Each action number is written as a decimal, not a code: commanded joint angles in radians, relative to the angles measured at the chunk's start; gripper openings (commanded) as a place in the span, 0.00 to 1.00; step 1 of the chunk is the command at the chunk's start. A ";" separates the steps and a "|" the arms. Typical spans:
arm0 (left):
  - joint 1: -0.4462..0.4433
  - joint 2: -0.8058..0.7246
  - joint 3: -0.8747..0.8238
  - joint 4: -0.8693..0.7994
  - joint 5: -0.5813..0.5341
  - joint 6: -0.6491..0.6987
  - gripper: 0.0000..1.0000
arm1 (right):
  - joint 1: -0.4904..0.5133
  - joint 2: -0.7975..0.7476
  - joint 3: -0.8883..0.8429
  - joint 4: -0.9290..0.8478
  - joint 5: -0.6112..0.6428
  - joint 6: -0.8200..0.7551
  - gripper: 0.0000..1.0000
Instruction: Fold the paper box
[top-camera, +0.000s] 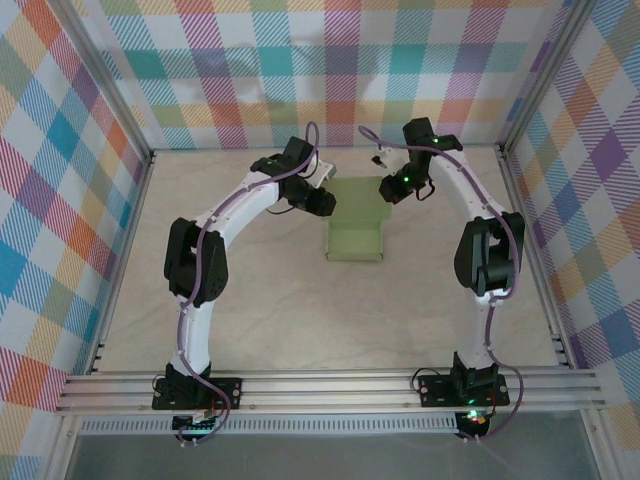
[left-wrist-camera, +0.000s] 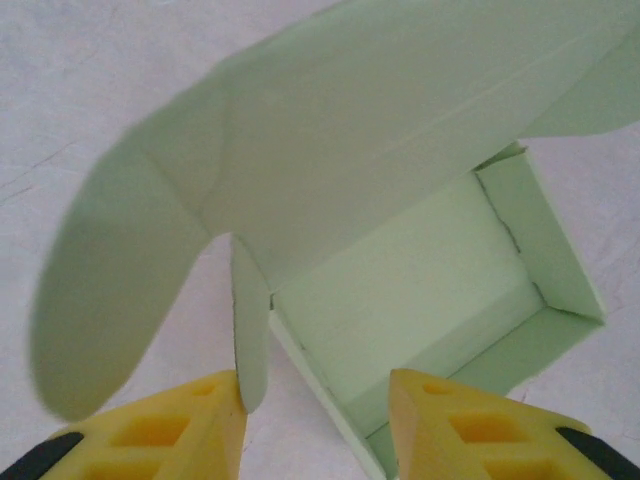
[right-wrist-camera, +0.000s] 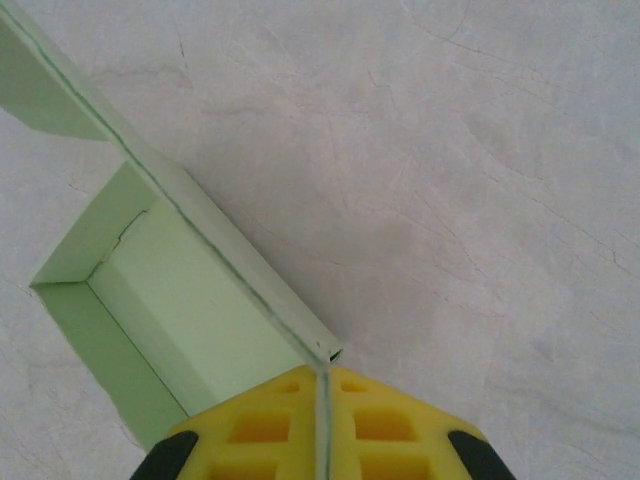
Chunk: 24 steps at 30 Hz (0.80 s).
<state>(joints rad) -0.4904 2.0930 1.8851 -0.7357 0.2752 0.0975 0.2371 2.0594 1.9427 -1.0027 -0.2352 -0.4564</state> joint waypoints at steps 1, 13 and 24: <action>0.002 -0.021 0.056 -0.048 -0.095 0.018 0.43 | 0.007 -0.033 -0.008 0.003 -0.006 -0.002 0.00; 0.013 0.017 0.102 -0.066 -0.069 0.013 0.36 | 0.007 -0.033 -0.007 -0.005 -0.016 -0.007 0.00; 0.013 0.064 0.148 -0.081 -0.081 0.015 0.36 | 0.008 -0.033 -0.001 -0.014 -0.033 -0.013 0.00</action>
<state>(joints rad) -0.4820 2.1403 1.9850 -0.7879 0.1967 0.0986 0.2371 2.0594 1.9427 -1.0035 -0.2367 -0.4568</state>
